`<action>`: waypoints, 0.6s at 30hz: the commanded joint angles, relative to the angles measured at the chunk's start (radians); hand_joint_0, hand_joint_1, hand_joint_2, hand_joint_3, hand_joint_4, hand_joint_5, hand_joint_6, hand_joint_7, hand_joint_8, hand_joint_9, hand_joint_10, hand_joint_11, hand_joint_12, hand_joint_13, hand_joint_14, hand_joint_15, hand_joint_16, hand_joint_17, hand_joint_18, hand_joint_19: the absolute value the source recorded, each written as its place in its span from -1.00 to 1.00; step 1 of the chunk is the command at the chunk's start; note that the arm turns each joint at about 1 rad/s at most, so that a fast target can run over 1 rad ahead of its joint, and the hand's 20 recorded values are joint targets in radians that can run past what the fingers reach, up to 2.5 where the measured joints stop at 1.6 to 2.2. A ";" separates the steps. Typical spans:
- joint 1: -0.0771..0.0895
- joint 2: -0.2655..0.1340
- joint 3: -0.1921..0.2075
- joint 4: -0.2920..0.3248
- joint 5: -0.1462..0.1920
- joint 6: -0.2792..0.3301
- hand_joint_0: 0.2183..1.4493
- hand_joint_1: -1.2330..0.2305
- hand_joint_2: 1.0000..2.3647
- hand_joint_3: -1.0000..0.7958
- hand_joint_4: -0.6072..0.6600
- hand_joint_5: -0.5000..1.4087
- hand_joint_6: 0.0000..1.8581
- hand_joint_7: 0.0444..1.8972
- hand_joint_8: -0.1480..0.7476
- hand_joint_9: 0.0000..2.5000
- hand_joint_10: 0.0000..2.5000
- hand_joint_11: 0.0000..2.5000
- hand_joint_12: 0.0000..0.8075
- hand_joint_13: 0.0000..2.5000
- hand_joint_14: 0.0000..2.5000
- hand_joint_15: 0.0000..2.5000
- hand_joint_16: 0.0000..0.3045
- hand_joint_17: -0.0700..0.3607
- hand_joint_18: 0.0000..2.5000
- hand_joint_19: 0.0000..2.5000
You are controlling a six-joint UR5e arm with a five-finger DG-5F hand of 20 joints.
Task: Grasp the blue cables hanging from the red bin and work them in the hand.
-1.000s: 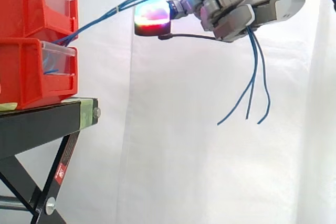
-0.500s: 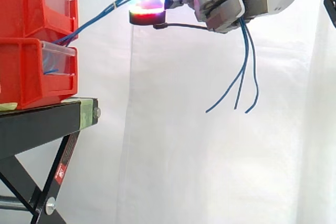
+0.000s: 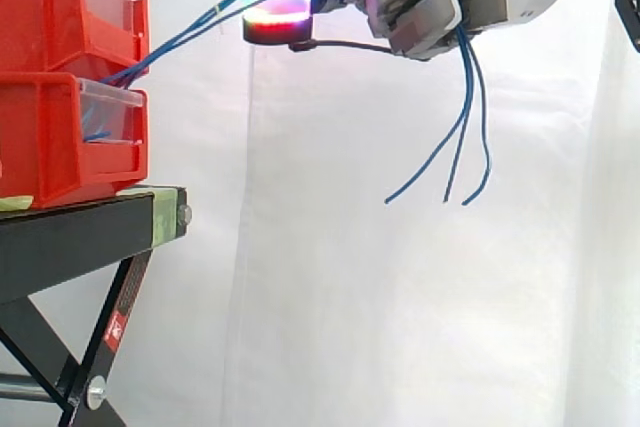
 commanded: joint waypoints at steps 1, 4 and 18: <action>0.003 0.000 0.013 0.010 0.002 0.013 0.27 -0.15 -0.97 -0.17 0.43 -0.17 -0.99 0.30 0.33 -0.56 1.00 1.00 0.12 -0.27 1.00 0.09 -0.68 -0.17 0.23 0.14; 0.003 0.000 0.021 0.004 0.002 0.016 0.17 -0.13 -0.97 -0.49 0.44 -0.17 -0.99 0.30 0.34 -0.56 1.00 1.00 0.12 -0.26 1.00 0.09 -0.68 -0.16 0.25 0.17; 0.004 0.000 0.021 -0.018 0.002 0.036 0.27 -0.12 -0.97 -0.36 0.45 -0.18 -0.99 0.30 0.34 -0.56 1.00 1.00 0.11 -0.27 1.00 0.07 -0.69 -0.18 0.23 0.13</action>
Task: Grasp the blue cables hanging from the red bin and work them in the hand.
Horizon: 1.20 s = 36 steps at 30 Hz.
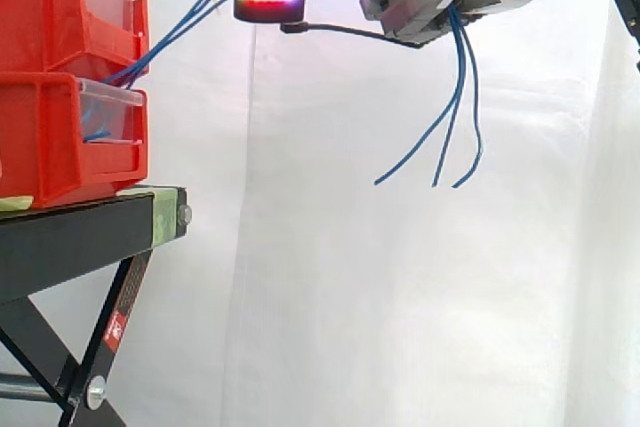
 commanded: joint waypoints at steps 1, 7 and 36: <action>0.000 0.000 0.000 -0.006 0.000 0.005 0.28 -0.12 -0.97 -0.31 0.45 -0.18 -0.99 0.29 0.33 -0.56 1.00 1.00 0.12 -0.27 1.00 0.07 -0.69 -0.18 0.23 0.12; 0.000 0.000 0.000 -0.007 0.000 0.005 0.18 -0.12 -0.97 -0.54 0.45 -0.18 -0.99 0.30 0.35 -0.55 1.00 1.00 0.13 -0.26 1.00 0.09 -0.68 -0.16 0.25 0.16; 0.014 0.000 0.000 -0.004 0.017 0.005 0.33 -0.13 -0.97 -0.31 0.47 -0.14 -1.00 0.39 0.32 -0.54 1.00 1.00 0.13 -0.25 1.00 0.09 -0.69 -0.18 0.23 0.11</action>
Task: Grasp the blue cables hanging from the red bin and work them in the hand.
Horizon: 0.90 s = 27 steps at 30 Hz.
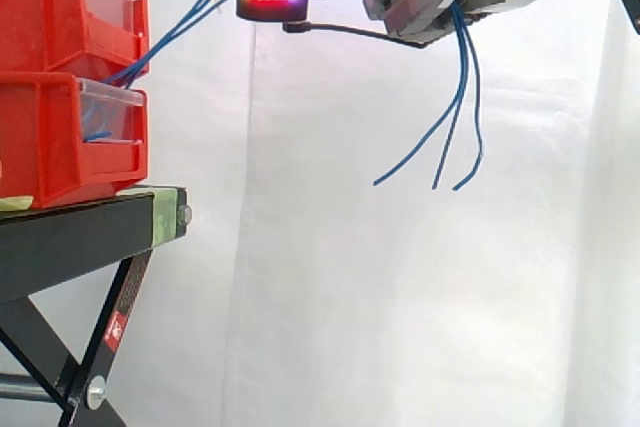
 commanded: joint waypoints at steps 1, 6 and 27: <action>0.003 0.000 0.000 0.002 0.000 0.000 0.32 -0.13 -0.97 -0.31 0.47 -0.14 -1.00 0.38 0.32 -0.54 1.00 1.00 0.11 -0.26 1.00 0.07 -0.69 -0.18 0.23 0.11; 0.006 0.000 0.000 0.004 0.003 0.003 0.24 -0.14 -0.97 -0.43 0.47 -0.14 -1.00 0.38 0.34 -0.54 1.00 1.00 0.11 -0.25 1.00 0.09 -0.68 -0.17 0.27 0.17; 0.040 0.000 0.000 -0.099 0.020 0.104 0.21 -0.17 -0.97 -0.48 0.48 -0.13 -0.91 0.41 0.39 -0.53 1.00 1.00 0.12 -0.25 1.00 0.09 -0.68 -0.17 0.27 0.17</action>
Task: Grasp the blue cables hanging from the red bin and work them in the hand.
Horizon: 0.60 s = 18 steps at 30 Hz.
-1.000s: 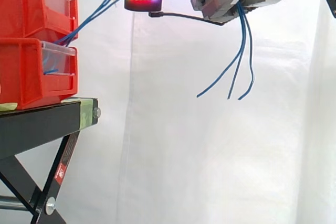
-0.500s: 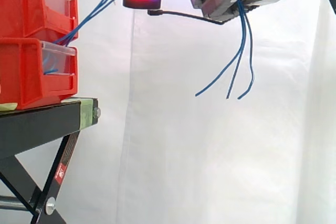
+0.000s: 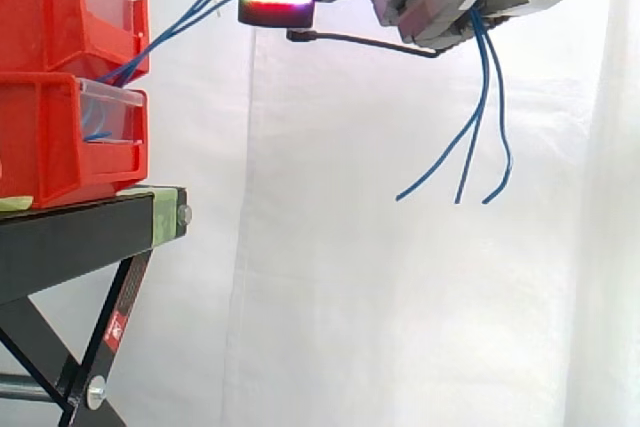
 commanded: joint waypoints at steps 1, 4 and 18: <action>0.002 0.000 0.000 -0.010 0.000 0.009 0.22 -0.17 -0.97 -0.44 0.49 -0.13 -0.91 0.40 0.39 -0.53 1.00 1.00 0.13 -0.25 1.00 0.08 -0.68 -0.16 0.27 0.17; 0.003 0.000 0.000 -0.010 0.000 0.010 0.24 -0.17 -0.97 -0.31 0.49 -0.13 -0.92 0.40 0.38 -0.53 1.00 1.00 0.13 -0.25 1.00 0.09 -0.68 -0.17 0.27 0.17; 0.010 0.000 0.000 -0.010 0.000 0.006 0.08 -0.14 -0.98 -0.69 0.48 -0.12 -0.98 0.43 0.40 -0.52 1.00 1.00 0.13 -0.25 1.00 0.08 -0.68 -0.16 0.27 0.13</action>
